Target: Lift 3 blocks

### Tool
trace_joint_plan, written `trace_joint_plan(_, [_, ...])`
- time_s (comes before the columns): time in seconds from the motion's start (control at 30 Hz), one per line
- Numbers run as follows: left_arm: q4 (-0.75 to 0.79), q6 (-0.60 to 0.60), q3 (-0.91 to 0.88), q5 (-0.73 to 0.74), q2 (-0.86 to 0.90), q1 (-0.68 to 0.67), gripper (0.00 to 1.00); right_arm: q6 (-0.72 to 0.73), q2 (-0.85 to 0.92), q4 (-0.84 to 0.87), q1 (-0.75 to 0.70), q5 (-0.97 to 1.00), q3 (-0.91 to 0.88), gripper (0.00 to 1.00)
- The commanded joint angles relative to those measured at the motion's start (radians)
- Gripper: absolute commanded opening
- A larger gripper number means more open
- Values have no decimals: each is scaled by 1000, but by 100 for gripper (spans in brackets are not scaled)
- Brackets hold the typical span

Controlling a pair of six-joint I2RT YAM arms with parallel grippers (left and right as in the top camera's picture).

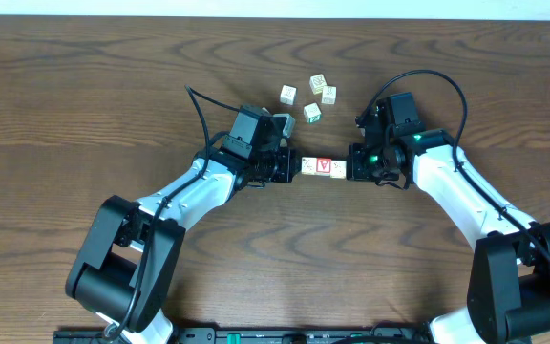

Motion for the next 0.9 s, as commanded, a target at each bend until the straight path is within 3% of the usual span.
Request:
trace_joint_plan(0.0, [29,13,64,192,-37,-76,7,-15,0,18,72,-270,14,1])
trace_joint_plan(0.87, [28,13,64,193,-53,-76,7,-15,-1,19,72,-297,14,1])
